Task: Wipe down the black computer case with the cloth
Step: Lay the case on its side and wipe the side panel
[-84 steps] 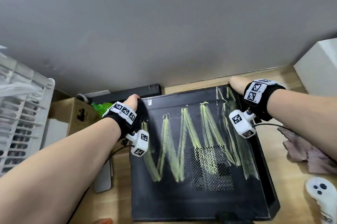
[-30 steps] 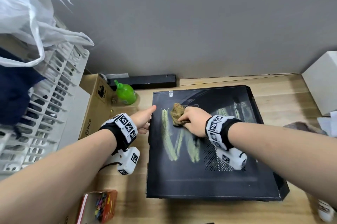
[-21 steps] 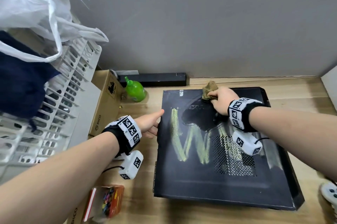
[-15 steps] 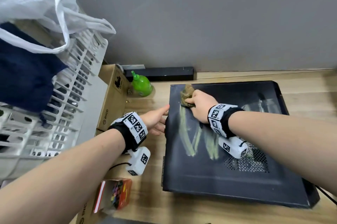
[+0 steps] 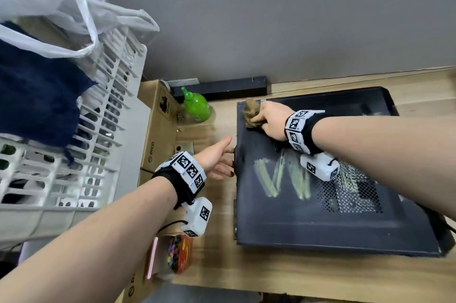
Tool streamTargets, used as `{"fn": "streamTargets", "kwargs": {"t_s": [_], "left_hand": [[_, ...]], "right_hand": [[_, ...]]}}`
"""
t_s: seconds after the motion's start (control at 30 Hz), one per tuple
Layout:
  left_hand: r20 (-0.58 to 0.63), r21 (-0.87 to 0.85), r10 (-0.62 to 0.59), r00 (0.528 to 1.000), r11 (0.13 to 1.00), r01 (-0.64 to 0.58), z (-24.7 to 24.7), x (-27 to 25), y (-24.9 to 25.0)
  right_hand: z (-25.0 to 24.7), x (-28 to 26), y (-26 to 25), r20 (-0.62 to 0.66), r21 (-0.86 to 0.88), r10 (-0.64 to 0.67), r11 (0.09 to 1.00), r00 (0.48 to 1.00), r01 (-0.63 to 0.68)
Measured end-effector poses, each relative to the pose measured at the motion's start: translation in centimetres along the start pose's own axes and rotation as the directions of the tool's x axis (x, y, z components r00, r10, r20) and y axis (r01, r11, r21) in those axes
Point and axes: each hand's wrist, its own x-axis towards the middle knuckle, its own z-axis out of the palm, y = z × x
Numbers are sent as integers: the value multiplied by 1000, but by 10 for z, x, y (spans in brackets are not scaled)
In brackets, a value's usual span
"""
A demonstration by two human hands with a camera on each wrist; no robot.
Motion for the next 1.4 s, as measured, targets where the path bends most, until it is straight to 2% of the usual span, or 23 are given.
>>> {"fn": "streamTargets", "kwargs": {"t_s": [0.13, 0.27, 0.37, 0.47, 0.53, 0.6, 0.67, 0.73, 0.77, 0.87, 0.97, 1.07, 1.2, 1.27, 1.4], "left_hand": [[-34, -29, 1, 999, 1000, -2, 1, -5, -6], [-6, 10, 38, 999, 999, -38, 4, -15, -7], [-33, 21, 78, 996, 997, -77, 8, -26, -8], [-38, 72, 112, 993, 991, -109, 11, -37, -16], [-25, 93, 110, 994, 990, -108, 13, -42, -23], [-30, 131, 106, 994, 986, -101, 14, -48, -31], [-54, 169, 116, 992, 980, -106, 16, -52, -39], [-58, 193, 142, 988, 973, -129, 22, -55, -47], [-59, 199, 157, 986, 969, -143, 25, -57, -51], [-21, 212, 198, 980, 959, -190, 33, -60, -60], [76, 248, 197, 977, 946, -210, 35, -59, -67], [105, 279, 231, 967, 927, -252, 34, -61, -68], [96, 286, 278, 956, 912, -294, 35, -69, -70], [93, 290, 323, 942, 896, -336, 36, -72, -71], [-41, 416, 349, 936, 858, -301, 37, -68, -71]], "right_hand": [[19, -46, -18, 94, 14, -227, 974, 969, 227], [41, -79, -29, 182, 52, -294, 956, 938, 290], [47, -105, -39, 246, 56, -343, 939, 907, 340], [44, -118, -41, 309, 53, -338, 939, 889, 339], [37, -113, -39, 294, 44, -330, 942, 897, 333], [29, -96, -34, 174, 0, -271, 961, 947, 276], [24, -80, -29, 16, 14, -136, 991, 991, 135], [26, -72, -27, -39, 36, 1, 999, 999, 0], [30, -74, -28, -30, 31, 28, 999, 999, -27], [39, -100, -40, 25, 11, -47, 999, 999, 47], [57, -134, -58, 79, 24, -141, 990, 987, 139], [79, -158, -74, 135, 53, -204, 979, 970, 199], [91, -171, -87, 242, 23, -249, 968, 938, 251], [90, -174, -90, 255, 11, -259, 964, 932, 265], [89, -175, -91, 245, 15, -263, 963, 933, 267]]}}
